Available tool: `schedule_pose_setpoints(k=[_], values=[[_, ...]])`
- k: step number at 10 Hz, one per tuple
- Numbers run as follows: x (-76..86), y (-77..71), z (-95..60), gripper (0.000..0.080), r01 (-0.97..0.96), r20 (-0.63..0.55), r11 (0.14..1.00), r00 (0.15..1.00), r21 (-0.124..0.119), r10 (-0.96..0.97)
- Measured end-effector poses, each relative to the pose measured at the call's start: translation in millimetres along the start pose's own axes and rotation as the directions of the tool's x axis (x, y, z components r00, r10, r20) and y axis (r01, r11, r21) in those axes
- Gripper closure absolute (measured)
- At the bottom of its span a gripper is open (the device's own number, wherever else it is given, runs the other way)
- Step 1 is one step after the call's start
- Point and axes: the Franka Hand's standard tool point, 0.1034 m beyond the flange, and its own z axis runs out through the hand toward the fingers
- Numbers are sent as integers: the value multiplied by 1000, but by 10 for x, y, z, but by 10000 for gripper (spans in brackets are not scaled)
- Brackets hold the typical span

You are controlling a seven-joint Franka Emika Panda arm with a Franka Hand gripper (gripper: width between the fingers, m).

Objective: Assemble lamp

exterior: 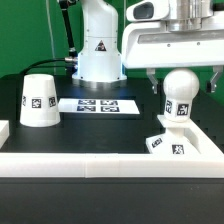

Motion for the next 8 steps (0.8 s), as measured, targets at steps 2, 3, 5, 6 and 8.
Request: schedule_pose_setpoints(k=[2, 3, 5, 6, 8], values=[[11, -5, -8, 101, 152, 0, 988, 988, -8, -152], [11, 2, -6, 101, 231, 1, 973, 973, -8, -231], [13, 6, -6, 101, 333, 2, 943, 943, -7, -333], [16, 10, -7, 101, 424, 2, 905, 905, -9, -424], [33, -16, -15, 101, 631, -4, 776, 776, -18, -631]])
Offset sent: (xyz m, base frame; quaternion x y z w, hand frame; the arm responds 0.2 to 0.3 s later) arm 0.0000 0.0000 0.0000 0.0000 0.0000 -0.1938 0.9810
